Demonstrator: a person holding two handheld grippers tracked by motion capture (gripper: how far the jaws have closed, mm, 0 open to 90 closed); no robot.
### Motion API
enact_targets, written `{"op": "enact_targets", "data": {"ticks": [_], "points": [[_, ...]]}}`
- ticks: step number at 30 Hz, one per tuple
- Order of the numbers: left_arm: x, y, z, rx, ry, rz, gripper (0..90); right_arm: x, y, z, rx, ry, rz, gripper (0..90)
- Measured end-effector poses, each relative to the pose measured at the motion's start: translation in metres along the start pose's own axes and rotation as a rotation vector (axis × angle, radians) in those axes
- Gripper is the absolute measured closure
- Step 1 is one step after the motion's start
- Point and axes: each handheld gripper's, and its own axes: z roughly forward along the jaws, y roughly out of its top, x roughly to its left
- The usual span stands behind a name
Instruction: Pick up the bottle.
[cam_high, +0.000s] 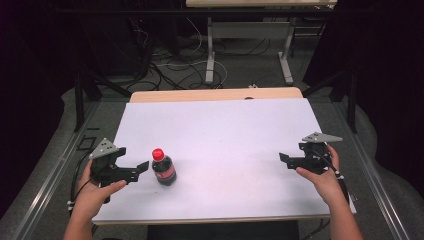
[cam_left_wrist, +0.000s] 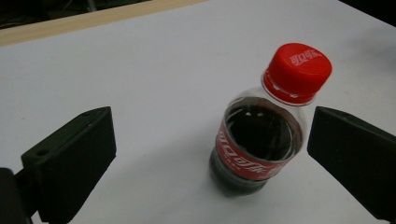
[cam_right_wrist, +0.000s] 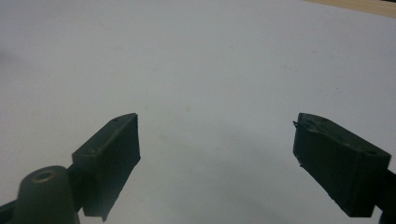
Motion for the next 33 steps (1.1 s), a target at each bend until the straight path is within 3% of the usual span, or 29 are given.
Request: {"op": "enact_targets", "data": {"ticks": [8,12,17,23,29,33], "points": [[-0.012,-0.003,0.019,0.032,-0.035,0.037,1.4,0.007,-0.001,0.005,0.01,0.005,-0.002,14.8],[-0.017,-0.007,0.029,0.032,-0.054,0.031,2.8,0.009,-0.001,0.008,0.015,0.014,-0.015,14.9],[-0.025,-0.013,0.045,0.082,-0.067,0.059,4.1,0.009,-0.002,0.009,0.017,0.013,-0.015,14.9],[-0.027,-0.02,0.054,0.081,-0.053,0.082,7.2,0.008,-0.003,0.01,0.014,0.014,-0.006,14.9],[-0.026,-0.028,0.058,0.053,-0.046,0.069,16.5,0.007,-0.004,0.012,0.024,0.012,-0.007,15.0],[-0.025,-0.03,0.06,0.064,-0.058,0.066,16.6,0.007,-0.005,0.012,0.022,0.013,-0.007,15.0]]}}
